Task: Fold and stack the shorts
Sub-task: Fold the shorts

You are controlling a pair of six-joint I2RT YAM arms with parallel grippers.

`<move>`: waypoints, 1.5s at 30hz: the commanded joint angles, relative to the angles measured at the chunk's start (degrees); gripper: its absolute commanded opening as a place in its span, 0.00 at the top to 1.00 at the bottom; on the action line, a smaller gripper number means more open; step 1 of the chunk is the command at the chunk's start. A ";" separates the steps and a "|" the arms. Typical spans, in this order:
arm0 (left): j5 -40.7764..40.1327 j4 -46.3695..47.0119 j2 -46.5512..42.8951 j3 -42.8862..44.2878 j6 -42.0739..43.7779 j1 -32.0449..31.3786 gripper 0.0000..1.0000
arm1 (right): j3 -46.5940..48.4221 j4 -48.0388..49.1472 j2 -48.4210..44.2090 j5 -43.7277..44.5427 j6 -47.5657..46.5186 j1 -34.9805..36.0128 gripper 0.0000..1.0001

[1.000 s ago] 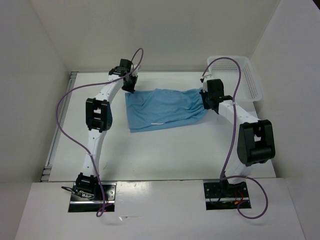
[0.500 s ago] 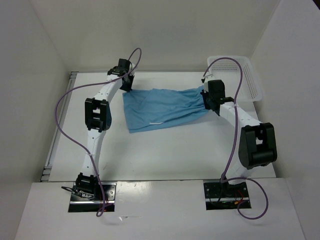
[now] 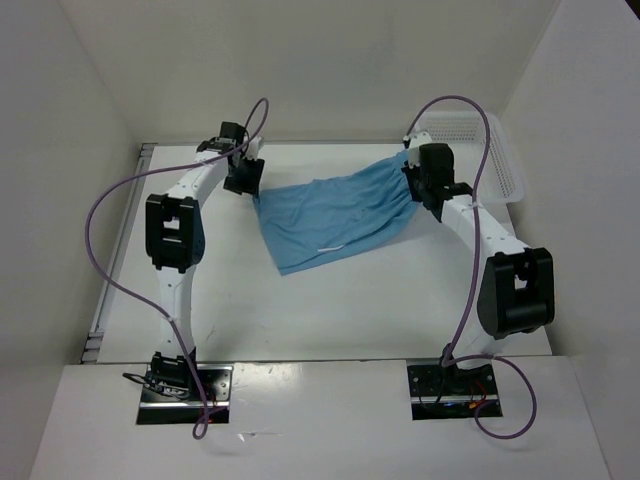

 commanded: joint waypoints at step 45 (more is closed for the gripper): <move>13.06 -8.80 20.54 26.81 0.21 -1.94 1.00 | 29.89 1.79 24.58 8.57 1.89 36.87 1.00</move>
